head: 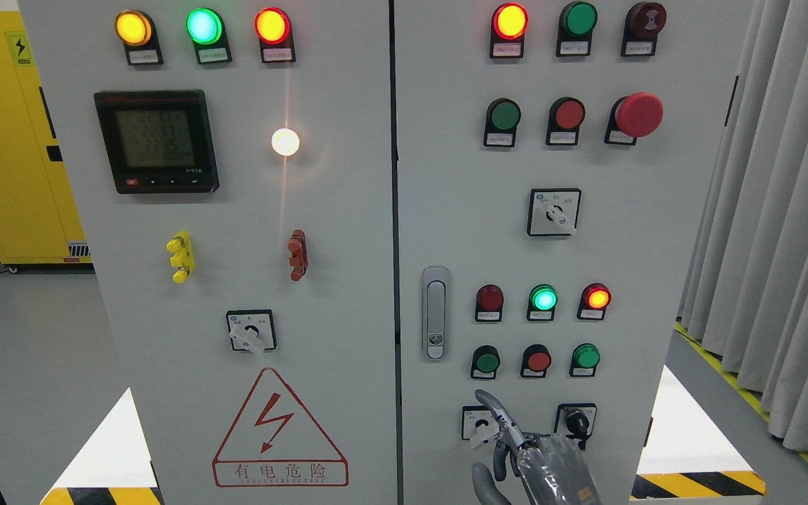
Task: Press green start button
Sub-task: 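Raise the right hand toward the lower green push button, then press the lower green push button with the right hand fingers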
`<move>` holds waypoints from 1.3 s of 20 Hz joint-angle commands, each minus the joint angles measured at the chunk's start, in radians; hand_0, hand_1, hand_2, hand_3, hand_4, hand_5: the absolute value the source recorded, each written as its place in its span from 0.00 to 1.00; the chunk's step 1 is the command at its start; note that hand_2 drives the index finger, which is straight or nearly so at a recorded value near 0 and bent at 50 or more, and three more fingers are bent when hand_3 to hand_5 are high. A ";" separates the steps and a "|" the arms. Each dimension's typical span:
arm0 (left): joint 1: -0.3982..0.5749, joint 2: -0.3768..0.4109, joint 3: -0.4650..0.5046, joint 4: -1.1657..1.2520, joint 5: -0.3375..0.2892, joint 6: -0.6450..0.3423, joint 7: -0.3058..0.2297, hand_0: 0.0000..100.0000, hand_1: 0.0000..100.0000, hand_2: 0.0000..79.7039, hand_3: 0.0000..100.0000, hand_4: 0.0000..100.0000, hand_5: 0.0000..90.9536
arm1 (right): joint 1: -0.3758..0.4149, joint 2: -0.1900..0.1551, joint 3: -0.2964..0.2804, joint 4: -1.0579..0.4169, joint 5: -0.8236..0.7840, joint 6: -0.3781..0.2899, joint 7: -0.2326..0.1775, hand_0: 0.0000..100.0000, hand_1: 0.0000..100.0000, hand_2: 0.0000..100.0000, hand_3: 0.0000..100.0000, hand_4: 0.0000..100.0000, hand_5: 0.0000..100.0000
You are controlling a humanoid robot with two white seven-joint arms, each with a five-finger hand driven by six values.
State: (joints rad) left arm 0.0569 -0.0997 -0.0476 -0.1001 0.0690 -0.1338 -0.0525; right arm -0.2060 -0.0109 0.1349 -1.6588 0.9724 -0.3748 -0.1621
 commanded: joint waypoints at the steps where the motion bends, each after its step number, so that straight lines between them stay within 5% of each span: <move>1: 0.000 0.000 0.000 0.000 0.000 0.000 0.000 0.12 0.56 0.00 0.00 0.00 0.00 | -0.052 -0.021 -0.035 0.086 0.012 0.000 0.001 0.70 0.92 0.00 0.91 0.99 1.00; 26: 0.000 0.000 0.000 0.000 0.000 0.000 0.000 0.12 0.56 0.00 0.00 0.00 0.00 | -0.109 -0.021 -0.028 0.160 -0.003 0.034 0.006 0.79 0.92 0.00 0.91 0.99 1.00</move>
State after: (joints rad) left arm 0.0569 -0.0997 -0.0475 -0.1001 0.0690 -0.1338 -0.0526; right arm -0.3043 -0.0010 0.1058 -1.5326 0.9711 -0.3503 -0.1596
